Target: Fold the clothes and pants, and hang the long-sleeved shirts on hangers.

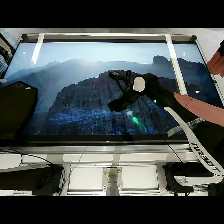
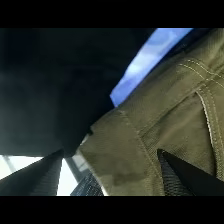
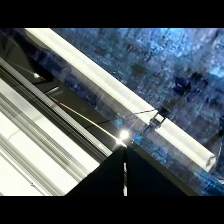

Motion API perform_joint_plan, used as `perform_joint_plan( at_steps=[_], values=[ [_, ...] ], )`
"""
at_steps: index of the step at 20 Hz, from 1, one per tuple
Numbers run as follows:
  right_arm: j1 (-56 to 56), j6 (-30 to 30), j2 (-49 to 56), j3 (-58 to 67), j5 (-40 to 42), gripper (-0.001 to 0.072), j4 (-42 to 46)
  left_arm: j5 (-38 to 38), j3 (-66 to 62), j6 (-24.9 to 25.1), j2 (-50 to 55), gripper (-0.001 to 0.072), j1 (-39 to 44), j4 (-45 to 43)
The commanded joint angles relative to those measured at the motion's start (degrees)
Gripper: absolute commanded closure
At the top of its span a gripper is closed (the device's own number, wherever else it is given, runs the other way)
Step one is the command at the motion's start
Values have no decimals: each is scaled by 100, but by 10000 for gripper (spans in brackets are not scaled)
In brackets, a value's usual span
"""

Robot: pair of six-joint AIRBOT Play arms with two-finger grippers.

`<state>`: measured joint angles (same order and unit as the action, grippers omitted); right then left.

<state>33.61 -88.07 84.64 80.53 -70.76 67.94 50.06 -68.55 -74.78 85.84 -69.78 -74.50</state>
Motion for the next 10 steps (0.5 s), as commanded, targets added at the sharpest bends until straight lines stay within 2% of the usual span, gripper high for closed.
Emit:
perform_joint_plan(
  at_steps=[1, 2, 3, 4, 6, 7, 9, 10],
  values=[
    [7, 2, 0, 7, 28, 679, -66, 179, -48, 181, 219, 39, 4, 151],
    [7, 2, 0, 7, 33, 679, -63, 258, -48, 181, 262, 71, 4, 153],
    [7, 2, 0, 7, 33, 679, -63, 345, -48, 181, 299, 135, 7, 155],
    [7, 2, 2, 7, 33, 679, -63, 396, -46, 179, 319, 143, 13, 153],
    [7, 2, 0, 7, 33, 678, -63, 470, -50, 177, 306, 366, 28, 166],
    [7, 2, 0, 7, 33, 679, -63, 533, -63, 175, 302, 450, 46, 223],
    [7, 2, 0, 7, 33, 679, -63, 667, -144, 177, 267, 567, 72, 409],
    [7, 2, 0, 7, 35, 679, -61, 706, -195, 179, 210, 577, 90, 562]
  ],
)
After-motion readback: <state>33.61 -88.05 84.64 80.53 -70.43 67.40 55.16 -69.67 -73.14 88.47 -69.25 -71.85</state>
